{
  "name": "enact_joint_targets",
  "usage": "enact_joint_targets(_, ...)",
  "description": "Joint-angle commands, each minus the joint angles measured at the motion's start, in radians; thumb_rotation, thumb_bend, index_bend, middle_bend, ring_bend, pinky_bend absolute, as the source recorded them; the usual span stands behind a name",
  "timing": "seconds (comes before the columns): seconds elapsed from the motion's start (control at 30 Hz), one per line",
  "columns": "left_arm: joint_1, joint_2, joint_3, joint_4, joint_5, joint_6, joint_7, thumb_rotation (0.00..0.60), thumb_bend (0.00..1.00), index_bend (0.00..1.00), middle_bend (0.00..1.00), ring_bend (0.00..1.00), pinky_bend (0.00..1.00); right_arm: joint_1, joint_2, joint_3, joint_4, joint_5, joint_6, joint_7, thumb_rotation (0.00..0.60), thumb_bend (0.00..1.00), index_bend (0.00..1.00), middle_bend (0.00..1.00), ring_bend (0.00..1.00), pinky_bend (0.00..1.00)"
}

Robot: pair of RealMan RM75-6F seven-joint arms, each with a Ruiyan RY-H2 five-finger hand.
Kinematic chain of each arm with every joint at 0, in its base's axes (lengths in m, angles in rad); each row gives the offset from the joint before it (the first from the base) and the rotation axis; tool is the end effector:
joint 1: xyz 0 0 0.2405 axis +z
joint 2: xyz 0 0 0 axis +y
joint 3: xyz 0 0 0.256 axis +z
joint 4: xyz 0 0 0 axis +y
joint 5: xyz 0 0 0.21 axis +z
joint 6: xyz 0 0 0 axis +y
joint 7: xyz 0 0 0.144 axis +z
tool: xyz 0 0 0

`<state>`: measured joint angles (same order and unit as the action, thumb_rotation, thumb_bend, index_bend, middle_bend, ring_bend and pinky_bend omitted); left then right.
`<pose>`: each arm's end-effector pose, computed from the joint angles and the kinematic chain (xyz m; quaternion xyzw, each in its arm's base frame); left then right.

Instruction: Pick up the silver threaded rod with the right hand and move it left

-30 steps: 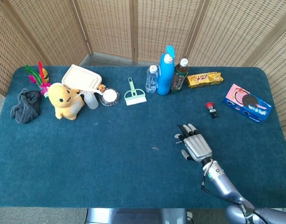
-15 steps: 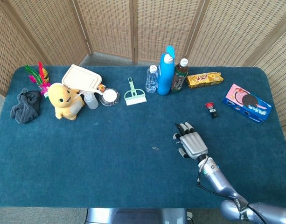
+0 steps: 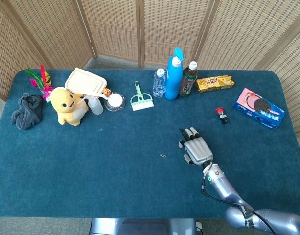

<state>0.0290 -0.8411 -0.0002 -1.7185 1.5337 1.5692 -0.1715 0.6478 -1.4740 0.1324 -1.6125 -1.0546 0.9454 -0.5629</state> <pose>-0.3149 0.1349 0.2385 -0.5737 -0.4016 -0.3731 0.6086 -0.1764 -0.3088 -0.0095 0.7750 -0.3629 0.2873 0.4303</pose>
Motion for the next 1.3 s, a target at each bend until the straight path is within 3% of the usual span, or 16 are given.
enact_joint_targets(0.03, 0.000, 0.001, 0.001, 0.000, 0.000, -0.001, -0.001, 0.600, 0.37, 0.00, 0.00, 0.00, 0.05, 0.006, -0.001, -0.002, -0.004, 0.018, -0.011, 0.002, 0.600, 0.45, 0.30, 0.00, 0.00, 0.00)
enact_joint_targets(0.3, 0.000, 0.004, 0.002, 0.000, 0.002, -0.002, -0.010, 0.600, 0.37, 0.00, 0.00, 0.00, 0.05, 0.026, -0.008, -0.006, 0.003, 0.048, -0.018, 0.007, 0.600, 0.45, 0.28, 0.00, 0.00, 0.00)
enact_joint_targets(0.57, 0.000, 0.004, 0.002, -0.001, 0.001, -0.004, -0.011, 0.600, 0.37, 0.00, 0.00, 0.00, 0.05, 0.035, -0.006, -0.011, 0.000, 0.046, -0.012, 0.011, 0.600, 0.43, 0.39, 0.00, 0.00, 0.00)
enact_joint_targets(0.63, 0.000, 0.005, 0.002, -0.002, 0.002, -0.003, -0.012, 0.600, 0.37, 0.00, 0.00, 0.00, 0.05, 0.038, -0.006, -0.012, 0.000, 0.047, -0.012, 0.011, 0.600, 0.38, 0.36, 0.00, 0.00, 0.00)
enact_joint_targets(0.77, 0.000, 0.006, 0.003, -0.002, 0.002, -0.005, -0.015, 0.600, 0.37, 0.00, 0.00, 0.00, 0.05, 0.044, -0.004, -0.018, -0.001, 0.053, -0.012, 0.003, 0.600, 0.26, 0.19, 0.00, 0.00, 0.00)
enact_joint_targets(0.87, 0.000, 0.006, 0.003, -0.001, 0.002, -0.004, -0.017, 0.600, 0.37, 0.00, 0.00, 0.00, 0.05, 0.047, -0.004, -0.021, -0.006, 0.059, -0.008, -0.002, 0.600, 0.23, 0.18, 0.00, 0.00, 0.00)
enact_joint_targets(1.1, 0.000, 0.008, 0.004, 0.000, 0.004, -0.004, -0.027, 0.600, 0.37, 0.00, 0.00, 0.00, 0.05, 0.054, -0.005, -0.025, -0.013, 0.069, 0.005, -0.018, 0.600, 0.23, 0.23, 0.00, 0.00, 0.00)
enact_joint_targets(1.3, 0.000, 0.009, 0.005, 0.000, 0.007, -0.005, -0.027, 0.600, 0.37, 0.00, 0.00, 0.00, 0.05, 0.061, -0.008, -0.026, -0.022, 0.084, 0.016, -0.034, 0.600, 0.33, 0.37, 0.00, 0.00, 0.00)
